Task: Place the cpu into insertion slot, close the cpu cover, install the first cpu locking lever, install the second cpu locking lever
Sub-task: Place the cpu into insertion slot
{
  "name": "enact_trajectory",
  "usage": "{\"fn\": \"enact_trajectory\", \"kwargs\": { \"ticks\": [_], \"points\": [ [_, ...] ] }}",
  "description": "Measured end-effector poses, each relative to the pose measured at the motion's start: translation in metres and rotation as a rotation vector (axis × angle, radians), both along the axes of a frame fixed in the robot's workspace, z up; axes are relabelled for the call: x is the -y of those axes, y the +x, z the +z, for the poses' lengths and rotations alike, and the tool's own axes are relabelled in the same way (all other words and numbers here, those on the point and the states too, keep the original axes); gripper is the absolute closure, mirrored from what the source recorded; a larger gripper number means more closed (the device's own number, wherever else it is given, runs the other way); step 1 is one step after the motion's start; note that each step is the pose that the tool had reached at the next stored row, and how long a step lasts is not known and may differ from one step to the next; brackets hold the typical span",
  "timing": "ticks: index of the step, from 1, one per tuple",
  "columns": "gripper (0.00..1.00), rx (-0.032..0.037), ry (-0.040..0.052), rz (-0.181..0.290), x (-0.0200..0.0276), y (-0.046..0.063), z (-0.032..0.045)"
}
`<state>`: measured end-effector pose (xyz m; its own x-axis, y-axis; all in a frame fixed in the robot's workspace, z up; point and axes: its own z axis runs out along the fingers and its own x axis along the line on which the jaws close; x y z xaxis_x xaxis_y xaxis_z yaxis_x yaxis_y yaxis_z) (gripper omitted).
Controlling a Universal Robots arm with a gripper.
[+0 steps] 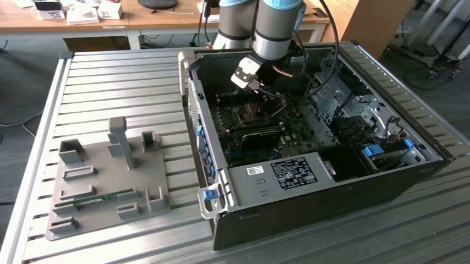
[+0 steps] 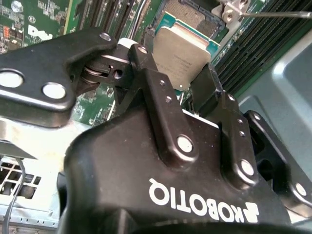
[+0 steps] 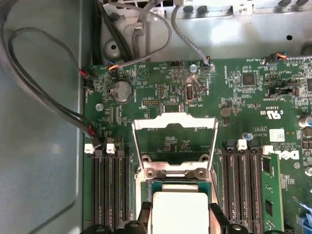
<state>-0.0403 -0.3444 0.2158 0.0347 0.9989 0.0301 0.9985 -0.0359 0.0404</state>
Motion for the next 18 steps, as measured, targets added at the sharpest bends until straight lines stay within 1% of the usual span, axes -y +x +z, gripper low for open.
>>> {"fn": "enact_trajectory", "kwargs": {
  "ticks": [3, 9, 15, 18],
  "points": [
    [0.46, 0.0, 0.0, 0.0, -0.0004, -0.0027, -0.0018],
    [0.46, 0.0, -0.0002, 0.015, -0.0004, -0.003, -0.0047],
    [0.46, 0.0001, 0.0002, 0.019, -0.0004, -0.0052, -0.0063],
    [0.46, 0.0, 0.0005, 0.039, -0.0005, -0.0052, -0.0078]
  ]
}}
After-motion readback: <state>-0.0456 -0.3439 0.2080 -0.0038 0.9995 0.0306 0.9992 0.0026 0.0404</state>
